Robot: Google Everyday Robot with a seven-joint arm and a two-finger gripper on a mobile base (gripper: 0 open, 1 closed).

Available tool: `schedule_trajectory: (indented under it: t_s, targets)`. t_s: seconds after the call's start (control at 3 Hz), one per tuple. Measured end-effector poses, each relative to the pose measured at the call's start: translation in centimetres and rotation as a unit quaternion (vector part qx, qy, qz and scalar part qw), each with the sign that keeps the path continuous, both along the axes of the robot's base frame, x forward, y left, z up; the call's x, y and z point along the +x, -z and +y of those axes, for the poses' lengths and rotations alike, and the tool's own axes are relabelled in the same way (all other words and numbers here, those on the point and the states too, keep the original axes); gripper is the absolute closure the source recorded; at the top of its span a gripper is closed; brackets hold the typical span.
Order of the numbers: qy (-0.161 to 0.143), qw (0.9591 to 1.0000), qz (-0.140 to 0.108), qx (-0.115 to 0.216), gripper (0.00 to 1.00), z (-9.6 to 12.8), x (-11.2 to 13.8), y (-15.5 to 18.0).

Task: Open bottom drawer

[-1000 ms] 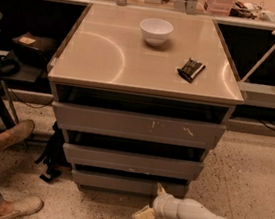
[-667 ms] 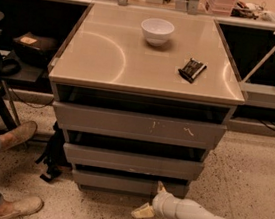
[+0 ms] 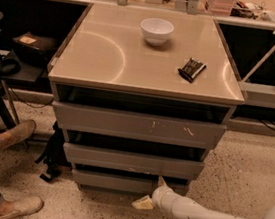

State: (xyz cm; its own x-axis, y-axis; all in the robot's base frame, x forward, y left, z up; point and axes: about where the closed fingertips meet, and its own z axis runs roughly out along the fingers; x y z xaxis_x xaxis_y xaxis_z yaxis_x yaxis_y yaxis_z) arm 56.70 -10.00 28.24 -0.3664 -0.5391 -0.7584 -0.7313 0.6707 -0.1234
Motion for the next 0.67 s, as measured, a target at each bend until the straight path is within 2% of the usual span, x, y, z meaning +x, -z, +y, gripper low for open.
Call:
schedule_trajectory:
  t_s: [0.33,0.67]
  targets:
    - [0.0,1.0,0.0,0.0,0.0,0.0,0.0,0.0]
    - [0.004,0.9999,0.009,0.005,0.0,1.4,1.2,2.3]
